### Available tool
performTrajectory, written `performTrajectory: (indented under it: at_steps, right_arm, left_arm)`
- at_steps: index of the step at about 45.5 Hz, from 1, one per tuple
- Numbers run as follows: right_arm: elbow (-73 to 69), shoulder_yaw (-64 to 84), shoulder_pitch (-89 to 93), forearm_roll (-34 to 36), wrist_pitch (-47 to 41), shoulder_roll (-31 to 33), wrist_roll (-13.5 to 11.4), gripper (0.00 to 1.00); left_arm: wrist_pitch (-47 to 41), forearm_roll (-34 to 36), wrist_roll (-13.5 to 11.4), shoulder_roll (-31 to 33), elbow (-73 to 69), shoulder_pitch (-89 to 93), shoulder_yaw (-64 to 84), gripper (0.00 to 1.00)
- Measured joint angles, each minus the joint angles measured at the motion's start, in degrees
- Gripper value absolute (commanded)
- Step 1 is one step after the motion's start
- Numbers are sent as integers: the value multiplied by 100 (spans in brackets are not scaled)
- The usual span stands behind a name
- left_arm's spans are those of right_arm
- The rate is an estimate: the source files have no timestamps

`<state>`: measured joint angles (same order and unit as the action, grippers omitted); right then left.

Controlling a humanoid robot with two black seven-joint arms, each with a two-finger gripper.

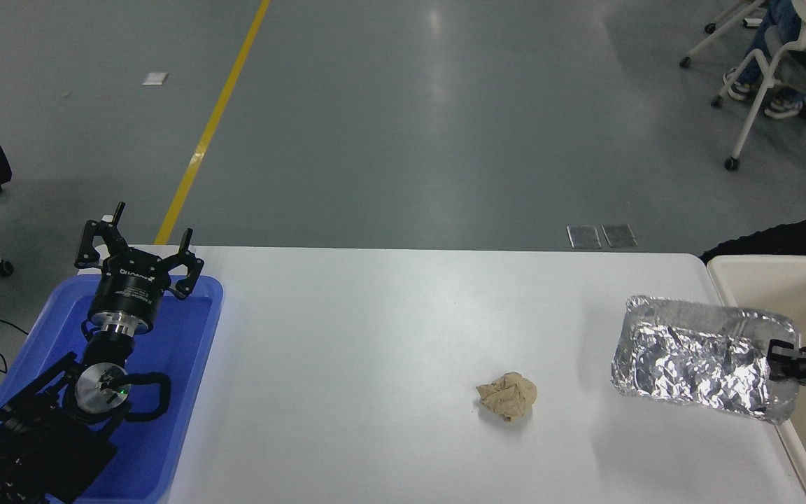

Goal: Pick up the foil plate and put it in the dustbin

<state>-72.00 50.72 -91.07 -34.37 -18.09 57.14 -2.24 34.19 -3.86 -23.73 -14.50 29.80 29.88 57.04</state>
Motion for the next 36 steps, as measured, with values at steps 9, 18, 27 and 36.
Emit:
performTrajectory:
  at_steps: [9, 18, 27, 36]
  right_arm:
    - [2, 415, -1336, -9, -898, 64, -26, 0]
    - [13, 655, -2340, -76, -1617, 57, -45, 0]
    - [46, 926, -3171, -133, -2125, -45, -53, 0]
    - [54, 1077, -3556, -148, -2324, -134, -56, 0]
  left_arm:
    - [0, 0, 0, 0, 0, 0, 0, 100]
    - [1, 1, 0, 0, 1, 0, -2, 100]
    - [5, 0, 0, 0, 3, 0, -2, 100]
    - [5, -1, 0, 0, 4, 0, -2, 100]
